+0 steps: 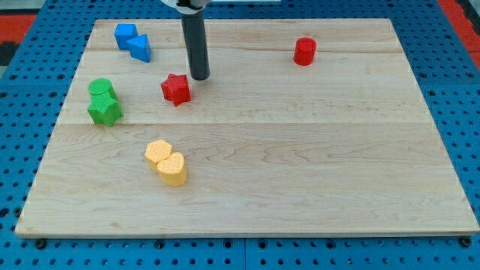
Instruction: Push the red circle into the red star
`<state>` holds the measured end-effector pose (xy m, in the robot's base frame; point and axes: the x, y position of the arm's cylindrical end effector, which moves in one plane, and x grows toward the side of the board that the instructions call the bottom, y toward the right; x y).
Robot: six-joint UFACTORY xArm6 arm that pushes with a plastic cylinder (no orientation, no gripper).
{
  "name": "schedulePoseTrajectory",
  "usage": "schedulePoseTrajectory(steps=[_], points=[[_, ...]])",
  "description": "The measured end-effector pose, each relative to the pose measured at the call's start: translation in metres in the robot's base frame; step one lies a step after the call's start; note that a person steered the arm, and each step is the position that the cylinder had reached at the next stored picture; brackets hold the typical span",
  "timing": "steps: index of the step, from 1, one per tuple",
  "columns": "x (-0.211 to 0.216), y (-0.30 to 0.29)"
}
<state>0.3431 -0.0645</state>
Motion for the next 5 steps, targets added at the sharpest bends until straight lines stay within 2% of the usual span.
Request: schedulePoseTrajectory(steps=[2,3,4,5], points=[[0.038,-0.057],[0.042,-0.057],[0.044,0.01],[0.041,0.128]])
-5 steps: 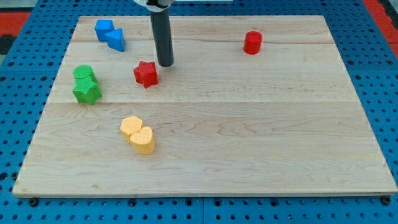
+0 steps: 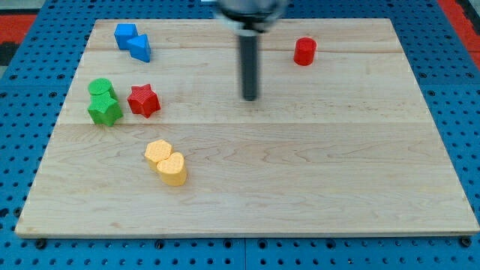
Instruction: Push the red circle into the red star
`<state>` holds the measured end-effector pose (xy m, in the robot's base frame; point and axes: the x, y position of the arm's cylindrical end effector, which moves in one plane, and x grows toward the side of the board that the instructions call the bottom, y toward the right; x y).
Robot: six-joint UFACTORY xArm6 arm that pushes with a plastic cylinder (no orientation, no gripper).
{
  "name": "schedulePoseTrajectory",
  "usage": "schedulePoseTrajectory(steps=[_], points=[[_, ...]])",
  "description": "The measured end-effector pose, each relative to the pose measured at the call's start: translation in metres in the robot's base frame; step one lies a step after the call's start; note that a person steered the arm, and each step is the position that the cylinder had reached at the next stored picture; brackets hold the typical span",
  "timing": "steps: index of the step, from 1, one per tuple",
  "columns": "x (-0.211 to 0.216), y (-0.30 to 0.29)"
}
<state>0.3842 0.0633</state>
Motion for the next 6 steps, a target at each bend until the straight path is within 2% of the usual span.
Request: schedulePoseTrajectory(steps=[1,2,3,6], points=[[-0.022,0.123],[-0.081,0.166],[-0.135,0.13],[-0.065,-0.017]])
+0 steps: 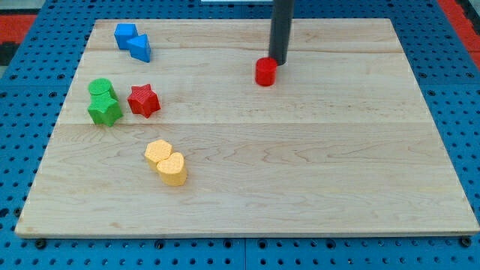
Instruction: Push the red circle into the red star
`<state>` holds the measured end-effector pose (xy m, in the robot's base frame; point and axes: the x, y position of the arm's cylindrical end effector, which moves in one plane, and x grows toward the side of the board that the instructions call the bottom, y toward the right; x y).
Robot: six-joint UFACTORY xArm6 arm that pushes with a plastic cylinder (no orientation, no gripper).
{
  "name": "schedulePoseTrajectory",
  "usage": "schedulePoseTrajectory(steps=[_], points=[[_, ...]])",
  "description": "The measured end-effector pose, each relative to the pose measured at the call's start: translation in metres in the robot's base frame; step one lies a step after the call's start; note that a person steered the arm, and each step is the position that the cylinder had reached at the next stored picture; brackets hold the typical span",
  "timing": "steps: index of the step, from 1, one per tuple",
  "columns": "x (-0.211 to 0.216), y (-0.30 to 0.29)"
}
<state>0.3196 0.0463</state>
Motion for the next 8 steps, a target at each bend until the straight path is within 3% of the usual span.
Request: schedulePoseTrajectory(steps=[1,6,8], points=[[0.026,-0.019],[0.026,-0.02],[0.057,-0.037]])
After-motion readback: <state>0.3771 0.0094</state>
